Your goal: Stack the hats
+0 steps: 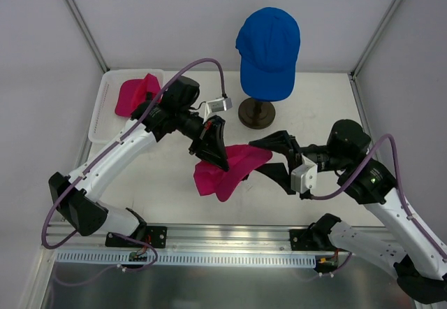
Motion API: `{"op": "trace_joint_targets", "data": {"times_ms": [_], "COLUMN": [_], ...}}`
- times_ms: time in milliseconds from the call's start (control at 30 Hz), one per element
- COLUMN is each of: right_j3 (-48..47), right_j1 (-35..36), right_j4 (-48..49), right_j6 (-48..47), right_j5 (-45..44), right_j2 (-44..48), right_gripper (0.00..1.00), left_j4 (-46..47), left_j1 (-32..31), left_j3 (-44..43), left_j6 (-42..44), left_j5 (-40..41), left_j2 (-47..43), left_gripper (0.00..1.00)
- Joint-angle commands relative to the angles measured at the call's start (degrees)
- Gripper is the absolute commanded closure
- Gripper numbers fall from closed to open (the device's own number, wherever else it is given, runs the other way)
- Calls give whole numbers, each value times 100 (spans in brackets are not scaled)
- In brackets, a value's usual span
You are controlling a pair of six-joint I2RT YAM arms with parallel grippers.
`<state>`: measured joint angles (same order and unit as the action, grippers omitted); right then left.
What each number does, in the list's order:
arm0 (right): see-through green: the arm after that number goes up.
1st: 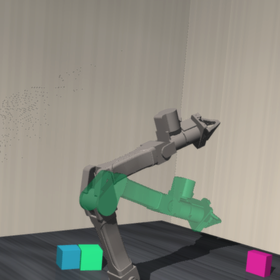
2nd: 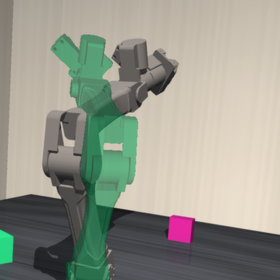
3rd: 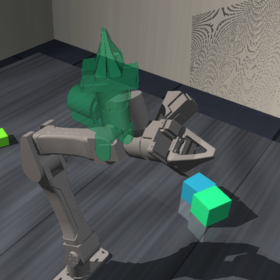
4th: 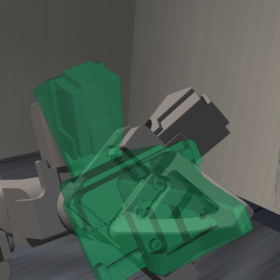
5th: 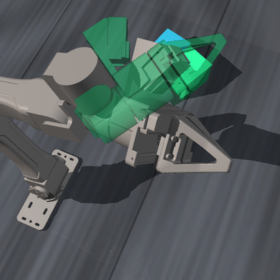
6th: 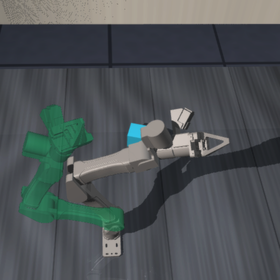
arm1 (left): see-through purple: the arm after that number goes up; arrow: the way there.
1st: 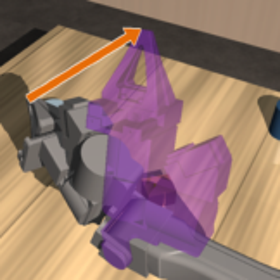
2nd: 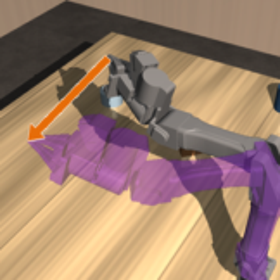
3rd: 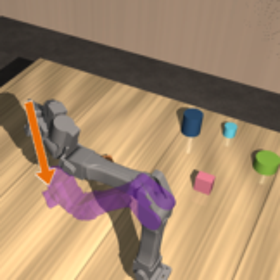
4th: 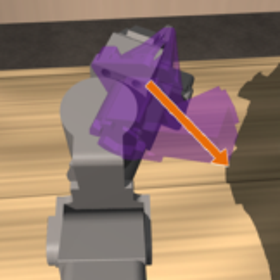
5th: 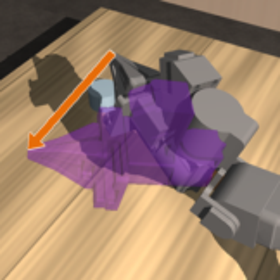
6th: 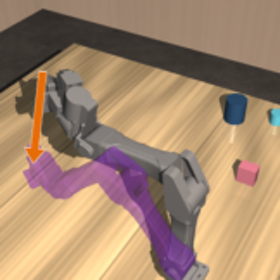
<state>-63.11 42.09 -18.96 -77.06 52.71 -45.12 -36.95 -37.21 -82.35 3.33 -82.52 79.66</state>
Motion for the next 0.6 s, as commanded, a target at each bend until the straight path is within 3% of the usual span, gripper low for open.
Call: {"op": "trace_joint_targets", "data": {"times_ms": [0,100,133,167,233,367,400,467,500,567], "right_j3": [-324,-430,-456,-482,-535,-807,-921,-1369,-1544,-2107], "right_j1": [133,238,274,317,397,397,388,388,388,397], "right_j4": [-230,-353,-363,-354,-345,-345,-328,-293,-231,-231], "right_j6": [147,296,375,463,648,648,605,525,542,525], "right_j5": [-76,-138,-208,-295,-602,-1174,-1314,-1780,-1982,-2658], "right_j2": [-67,-58,-58,-58,-67,-216,-251,-356,-479,-629], "right_gripper": [43,65,77,99,100,100,100,100,100,99], "left_j4": [74,74,83,74,74,74,74,126,161,651], "left_j1": [-85,-93,-85,-85,-93,-23,151,310,346,355], "left_j3": [-194,-247,-238,-238,-238,-317,-317,-72,86,787], "left_j6": [1,27,36,45,62,88,141,272,760,1212], "left_j5": [-449,-397,-362,-292,-177,525,1101,1999,2821,3695], "left_j2": [94,129,112,103,85,-108,-187,-581,-757,-1477], "left_gripper": [100,100,100,100,100,80,72,68,63,55]}}
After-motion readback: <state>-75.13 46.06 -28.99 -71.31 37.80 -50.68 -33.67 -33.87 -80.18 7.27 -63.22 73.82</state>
